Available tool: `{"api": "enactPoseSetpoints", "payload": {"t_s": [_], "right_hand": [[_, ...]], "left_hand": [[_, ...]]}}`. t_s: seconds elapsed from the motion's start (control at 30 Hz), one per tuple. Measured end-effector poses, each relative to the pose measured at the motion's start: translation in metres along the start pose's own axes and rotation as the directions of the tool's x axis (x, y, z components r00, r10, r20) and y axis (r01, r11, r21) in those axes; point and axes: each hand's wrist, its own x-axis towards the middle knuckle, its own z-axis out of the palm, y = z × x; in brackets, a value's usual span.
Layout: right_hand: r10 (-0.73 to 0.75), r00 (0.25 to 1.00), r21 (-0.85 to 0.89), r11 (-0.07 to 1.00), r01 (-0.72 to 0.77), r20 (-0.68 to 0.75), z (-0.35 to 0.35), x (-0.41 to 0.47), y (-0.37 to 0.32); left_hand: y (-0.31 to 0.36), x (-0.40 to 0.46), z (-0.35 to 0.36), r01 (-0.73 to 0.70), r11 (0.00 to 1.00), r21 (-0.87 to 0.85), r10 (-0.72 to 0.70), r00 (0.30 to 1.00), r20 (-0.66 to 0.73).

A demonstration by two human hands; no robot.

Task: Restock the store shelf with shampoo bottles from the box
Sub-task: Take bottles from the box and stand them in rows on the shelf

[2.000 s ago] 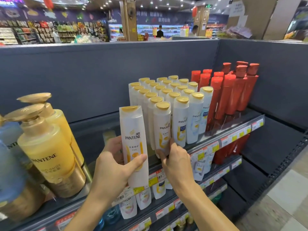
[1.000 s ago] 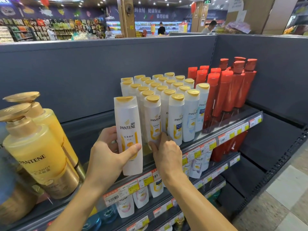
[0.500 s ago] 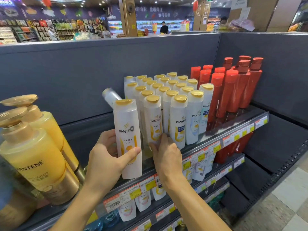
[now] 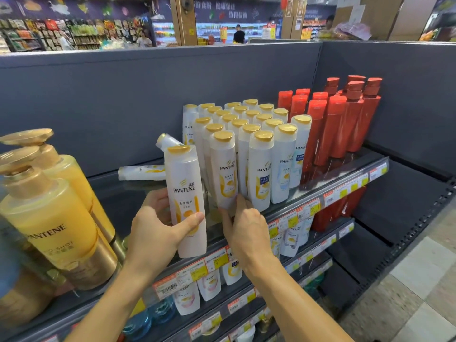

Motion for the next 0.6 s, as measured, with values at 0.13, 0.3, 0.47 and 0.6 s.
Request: {"api": "enactPoseSetpoints", "payload": {"t_s": [0.13,0.3,0.47,0.6], "right_hand": [[-0.077,0.997,-0.005,0.997,0.077,0.018,-0.012,-0.012,0.006],[-0.195,0.978,-0.145,0.968,0.204,0.071,-0.029,-0.034,0.028],[-0.102,0.986,-0.291,0.947,0.137,0.132,-0.045,-0.043,0.057],[0.04,0.971,-0.34,0.94,0.043,0.234,-0.054,-0.04,0.068]], "left_hand": [[0.001,0.0,0.001,-0.005,1.0,-0.012,0.005,1.0,0.018],[0.011,0.0,0.009,-0.041,0.996,-0.075,0.045,0.997,0.056],[0.016,0.004,0.033,-0.094,0.993,-0.074,0.1,0.992,0.073],[0.013,0.01,0.058,-0.111,0.992,-0.051,0.115,0.99,0.081]]}}
